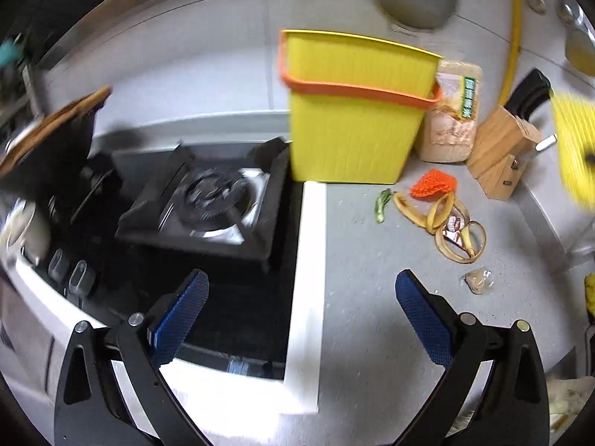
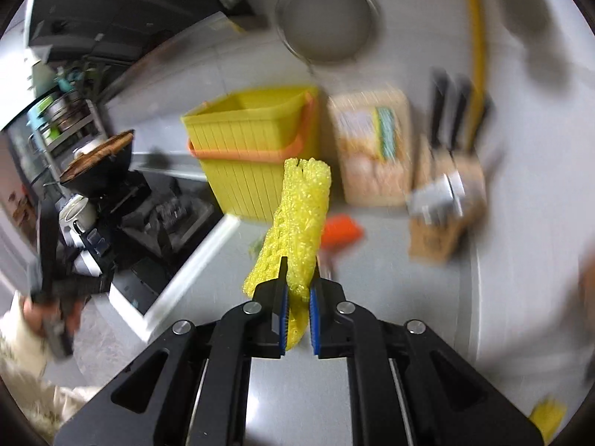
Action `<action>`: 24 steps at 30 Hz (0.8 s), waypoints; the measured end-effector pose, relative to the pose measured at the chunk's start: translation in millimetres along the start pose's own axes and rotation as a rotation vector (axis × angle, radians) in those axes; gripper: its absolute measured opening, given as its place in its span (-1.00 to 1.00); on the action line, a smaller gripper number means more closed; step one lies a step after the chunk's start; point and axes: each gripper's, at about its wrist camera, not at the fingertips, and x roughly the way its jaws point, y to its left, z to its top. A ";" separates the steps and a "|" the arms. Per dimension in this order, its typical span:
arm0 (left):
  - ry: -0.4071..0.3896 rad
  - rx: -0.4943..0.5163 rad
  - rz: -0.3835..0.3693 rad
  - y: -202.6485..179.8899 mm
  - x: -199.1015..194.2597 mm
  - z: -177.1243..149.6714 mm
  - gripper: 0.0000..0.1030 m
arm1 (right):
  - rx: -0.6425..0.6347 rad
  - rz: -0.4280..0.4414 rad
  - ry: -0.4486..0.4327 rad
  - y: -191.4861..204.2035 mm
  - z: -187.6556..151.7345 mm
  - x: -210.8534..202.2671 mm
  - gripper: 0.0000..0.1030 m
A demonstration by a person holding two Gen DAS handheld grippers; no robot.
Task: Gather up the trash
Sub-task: 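Carry the yellow foam net with the right gripper over the bin and release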
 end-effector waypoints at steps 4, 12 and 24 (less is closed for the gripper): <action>-0.071 -0.003 0.072 7.0 -21.2 9.4 0.92 | -0.082 0.038 -0.128 8.5 81.9 30.0 -0.84; -0.143 -0.067 0.107 21.6 -63.3 1.5 0.92 | -0.079 0.022 -0.083 13.3 181.4 141.7 -0.84; -0.101 -0.121 0.195 52.8 -76.6 -25.2 0.92 | -0.133 0.027 -0.052 34.6 189.7 180.9 0.35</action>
